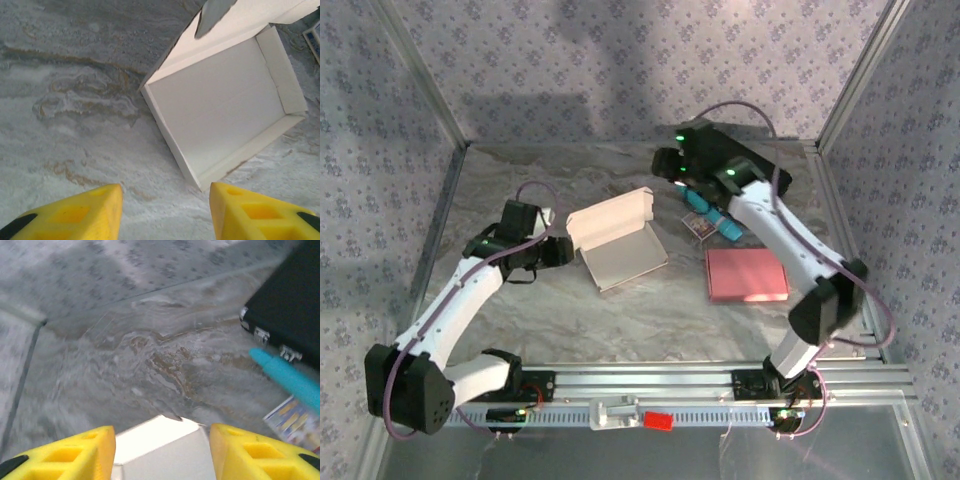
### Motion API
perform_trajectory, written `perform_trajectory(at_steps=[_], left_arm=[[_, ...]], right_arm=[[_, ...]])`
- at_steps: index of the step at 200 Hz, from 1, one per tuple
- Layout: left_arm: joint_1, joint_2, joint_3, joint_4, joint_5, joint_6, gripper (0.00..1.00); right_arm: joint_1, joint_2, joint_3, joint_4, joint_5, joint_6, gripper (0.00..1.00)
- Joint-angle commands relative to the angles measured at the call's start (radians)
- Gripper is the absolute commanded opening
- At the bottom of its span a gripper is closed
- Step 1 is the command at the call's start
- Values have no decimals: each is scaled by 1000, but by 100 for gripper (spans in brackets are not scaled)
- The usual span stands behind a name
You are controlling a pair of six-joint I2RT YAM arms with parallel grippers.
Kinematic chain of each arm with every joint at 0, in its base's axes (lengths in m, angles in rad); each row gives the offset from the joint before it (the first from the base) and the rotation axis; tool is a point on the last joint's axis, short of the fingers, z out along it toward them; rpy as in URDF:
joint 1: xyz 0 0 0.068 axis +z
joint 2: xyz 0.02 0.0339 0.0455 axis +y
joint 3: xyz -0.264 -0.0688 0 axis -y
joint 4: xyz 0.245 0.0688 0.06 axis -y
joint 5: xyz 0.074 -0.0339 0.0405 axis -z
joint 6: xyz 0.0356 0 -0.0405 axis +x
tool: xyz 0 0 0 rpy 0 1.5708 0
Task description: Fold the paper box
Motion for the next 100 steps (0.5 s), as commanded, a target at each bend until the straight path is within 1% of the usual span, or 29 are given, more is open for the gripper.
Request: perform_trajectory(at_steps=[1, 8, 15, 29, 41, 50, 72, 100], left_arm=[[7, 45, 45, 95, -29, 106, 50], [9, 64, 50, 107, -37, 122, 50], [12, 86, 60, 113, -38, 132, 50], [15, 131, 91, 103, -53, 144, 50], [16, 163, 109, 95, -72, 150, 49], [17, 178, 114, 96, -84, 149, 49], [18, 191, 107, 113, -79, 144, 48], [18, 206, 99, 130, -56, 135, 47]], right_arm=[[-112, -5, -166, 76, -496, -536, 54], [-146, -9, -203, 74, -606, -613, 54], [-167, -5, -231, 79, -650, -666, 54], [-184, 27, -248, 93, -643, -710, 54], [-184, 86, -237, 99, -631, -754, 53], [-172, 139, -200, 80, -595, -787, 53], [-163, 247, -129, 50, -585, -832, 53], [-167, 304, -117, 144, -598, -827, 53]])
